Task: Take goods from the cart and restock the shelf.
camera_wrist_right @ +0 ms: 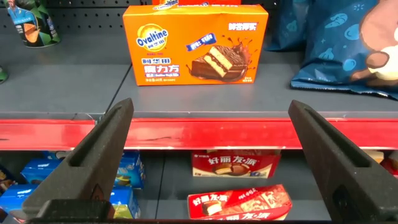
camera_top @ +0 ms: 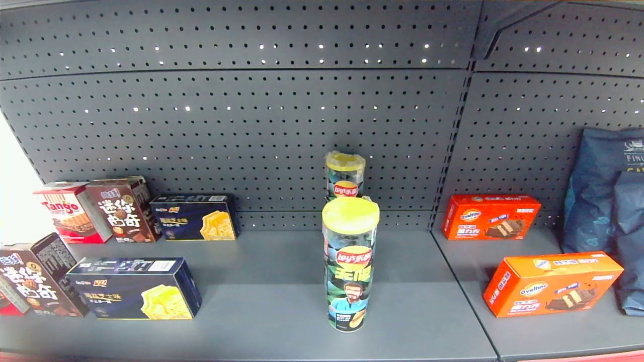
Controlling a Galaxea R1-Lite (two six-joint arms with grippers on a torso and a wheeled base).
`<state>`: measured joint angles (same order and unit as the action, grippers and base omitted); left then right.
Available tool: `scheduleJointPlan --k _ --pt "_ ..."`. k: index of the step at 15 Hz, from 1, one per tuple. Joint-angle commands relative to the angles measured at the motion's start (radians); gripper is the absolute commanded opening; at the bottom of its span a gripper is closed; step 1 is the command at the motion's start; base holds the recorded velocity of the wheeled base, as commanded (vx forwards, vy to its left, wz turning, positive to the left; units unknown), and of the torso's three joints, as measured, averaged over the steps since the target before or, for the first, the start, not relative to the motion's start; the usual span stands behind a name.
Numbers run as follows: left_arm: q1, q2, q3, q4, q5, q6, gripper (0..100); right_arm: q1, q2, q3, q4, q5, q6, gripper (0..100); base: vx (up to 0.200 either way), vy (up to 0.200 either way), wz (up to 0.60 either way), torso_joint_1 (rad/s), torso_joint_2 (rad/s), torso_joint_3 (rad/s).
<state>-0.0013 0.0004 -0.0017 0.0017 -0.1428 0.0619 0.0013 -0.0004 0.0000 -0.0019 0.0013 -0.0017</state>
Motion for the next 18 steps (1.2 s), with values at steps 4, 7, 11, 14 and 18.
scheduleJointPlan --k 4,7,11,14,18 --pt "0.001 0.0 0.002 0.0 0.0 0.003 100 0.0 0.0 0.0 -0.001 0.0 0.0 100 0.0 0.0 0.0 0.0 0.0 0.0" --pt "0.001 0.0 0.0 0.0 0.002 -0.004 100 0.0 0.0 0.0 0.0 0.0 -0.001 100 0.0 0.0 0.0 0.0 0.0 0.0" --pt "0.001 0.0 0.0 0.0 0.002 -0.004 100 0.0 0.0 0.0 -0.001 0.0 -0.001 100 0.0 0.0 0.0 0.0 0.0 0.0" --pt "0.001 0.0 0.0 0.0 0.002 -0.002 100 0.0 0.0 0.0 0.0 0.0 -0.001 100 0.0 0.0 0.0 0.0 0.0 0.0" --pt "0.0 0.0 0.0 0.0 0.002 -0.002 100 0.0 0.0 0.0 0.0 0.0 -0.001 100 0.0 0.0 0.0 0.0 0.0 0.0"
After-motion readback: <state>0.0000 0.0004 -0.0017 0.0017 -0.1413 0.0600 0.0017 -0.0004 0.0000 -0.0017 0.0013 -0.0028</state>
